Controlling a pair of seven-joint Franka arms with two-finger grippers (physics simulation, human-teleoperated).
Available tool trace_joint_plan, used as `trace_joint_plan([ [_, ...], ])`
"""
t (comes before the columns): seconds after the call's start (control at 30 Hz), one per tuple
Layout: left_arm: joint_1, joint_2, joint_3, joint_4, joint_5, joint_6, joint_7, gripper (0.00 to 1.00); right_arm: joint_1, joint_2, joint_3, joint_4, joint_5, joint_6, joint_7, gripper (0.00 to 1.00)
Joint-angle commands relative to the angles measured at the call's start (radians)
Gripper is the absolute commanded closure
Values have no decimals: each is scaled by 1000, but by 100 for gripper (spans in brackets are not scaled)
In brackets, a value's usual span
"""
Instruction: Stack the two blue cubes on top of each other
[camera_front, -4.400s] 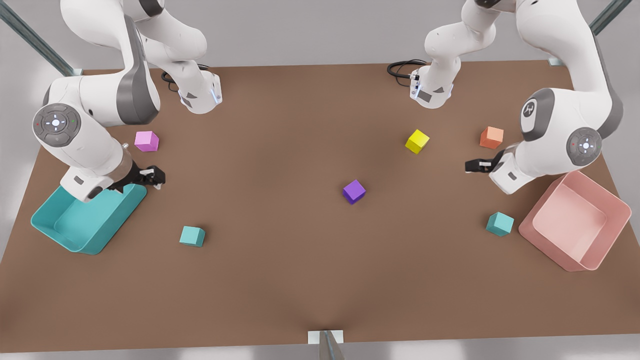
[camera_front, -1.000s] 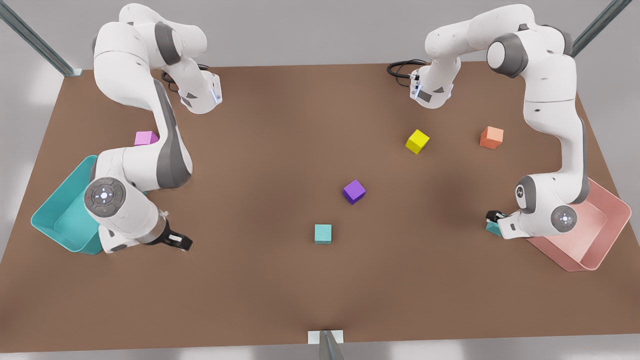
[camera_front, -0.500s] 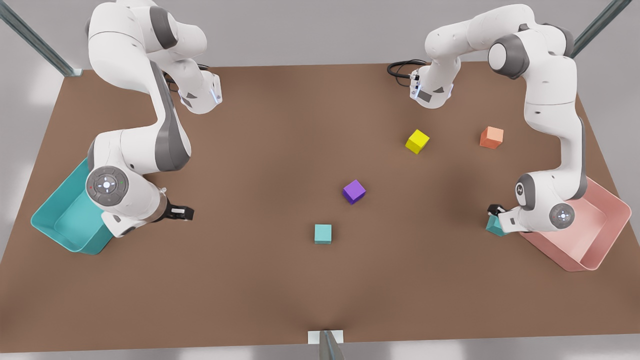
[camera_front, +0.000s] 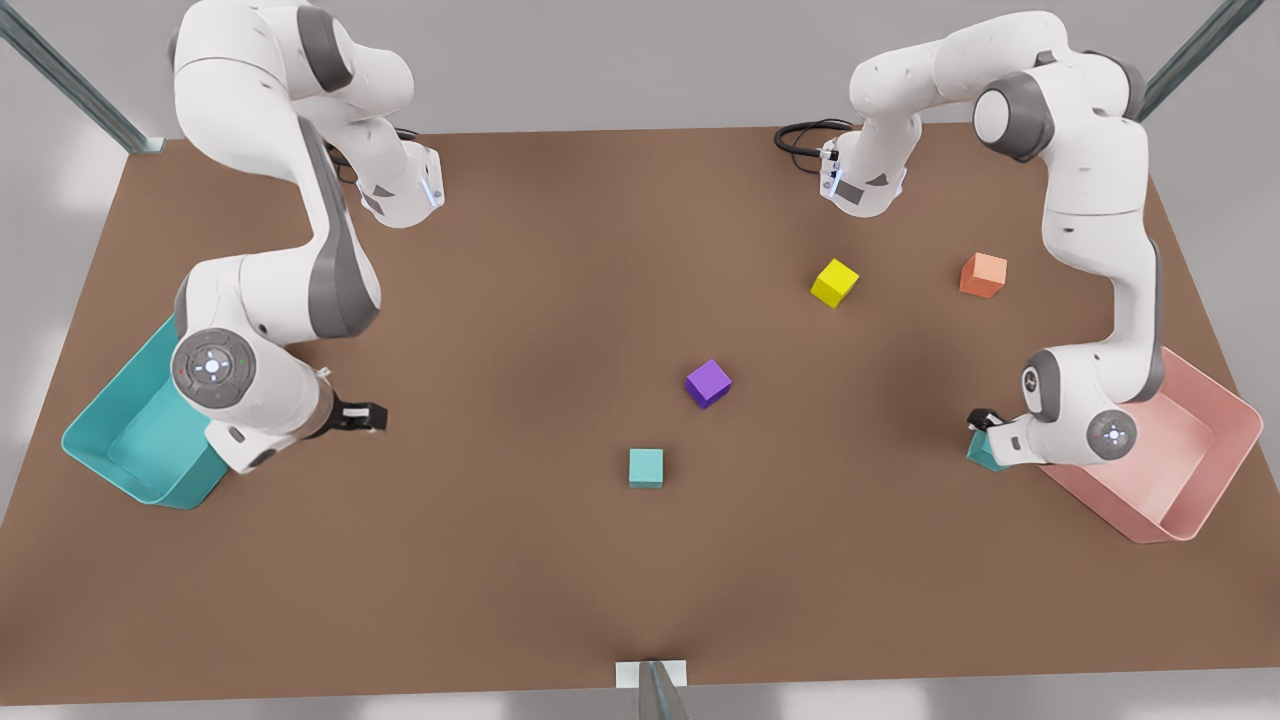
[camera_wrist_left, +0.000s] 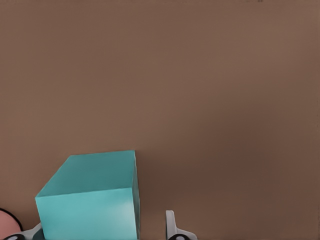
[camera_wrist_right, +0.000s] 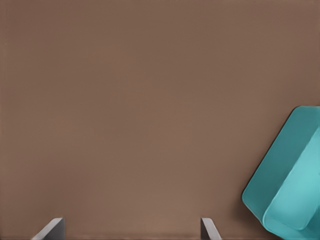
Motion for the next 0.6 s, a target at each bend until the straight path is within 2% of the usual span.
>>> trace_joint_plan([
  [0.0,-5,6,0,1,1,4,-15,2,0,-5,0,-5,2,0,-65,0],
  [0.2,-14,31,18,1,2,29,-15,2,1,-3,0,-11,0,5,-67,0],
  [0.23,-16,29,18,1,2,29,-15,9,0,-2,0,-11,0,7,-67,0],
  [0.27,-16,29,18,1,2,27,-13,32,1,-2,0,-13,0,7,-67,0],
  [0.3,-16,29,18,1,13,25,-13,46,0,0,0,-11,0,7,-67,0],
  [0.4,-24,18,18,1,13,19,-24,46,0,0,0,-11,0,7,-67,0],
  [0.5,-99,-32,12,8,11,-91,-155,46,0,1,0,-11,0,8,-67,0],
  [0.57,-166,-32,-23,131,7,-243,-332,46,-2,0,0,-11,0,8,-67,0],
])
